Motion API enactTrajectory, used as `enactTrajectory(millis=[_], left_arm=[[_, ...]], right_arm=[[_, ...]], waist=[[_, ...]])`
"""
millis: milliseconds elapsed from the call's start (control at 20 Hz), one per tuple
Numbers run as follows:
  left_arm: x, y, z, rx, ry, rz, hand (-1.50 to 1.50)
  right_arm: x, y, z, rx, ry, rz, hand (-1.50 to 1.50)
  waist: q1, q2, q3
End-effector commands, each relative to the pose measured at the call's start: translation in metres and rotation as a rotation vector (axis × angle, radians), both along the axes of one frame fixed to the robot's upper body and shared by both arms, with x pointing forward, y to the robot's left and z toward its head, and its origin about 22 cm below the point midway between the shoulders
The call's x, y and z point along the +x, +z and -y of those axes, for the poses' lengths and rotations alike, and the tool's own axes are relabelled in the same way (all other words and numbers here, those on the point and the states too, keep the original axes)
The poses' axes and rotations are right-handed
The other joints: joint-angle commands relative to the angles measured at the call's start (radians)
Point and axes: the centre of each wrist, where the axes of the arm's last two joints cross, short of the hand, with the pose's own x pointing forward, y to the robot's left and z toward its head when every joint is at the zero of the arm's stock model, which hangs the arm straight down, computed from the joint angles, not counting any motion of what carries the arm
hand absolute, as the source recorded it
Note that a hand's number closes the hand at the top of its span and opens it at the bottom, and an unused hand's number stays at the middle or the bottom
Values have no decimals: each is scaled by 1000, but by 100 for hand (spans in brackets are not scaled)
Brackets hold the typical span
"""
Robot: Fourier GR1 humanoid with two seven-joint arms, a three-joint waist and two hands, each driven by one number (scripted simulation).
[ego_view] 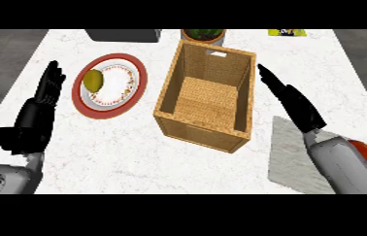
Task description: Pick the tomato from the placemat and place it in the basket
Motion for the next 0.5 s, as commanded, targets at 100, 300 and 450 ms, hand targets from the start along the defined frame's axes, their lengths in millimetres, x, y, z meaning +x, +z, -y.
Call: enactTrajectory(millis=[100,300,450], left_arm=[[-26,-36,-37,73,157,-219,0],[-31,-47,-38,79,148,-289,0],[-74,-87,-65,107,288,-543,0]], right_arm=[[1,48,29,466,-371,478,150],[-17,-2,30,110,-95,104,150],[-16,87,110,586,-959,848,-150]], waist=[[-139,-29,13],[-65,73,-47],[-257,-31,5]])
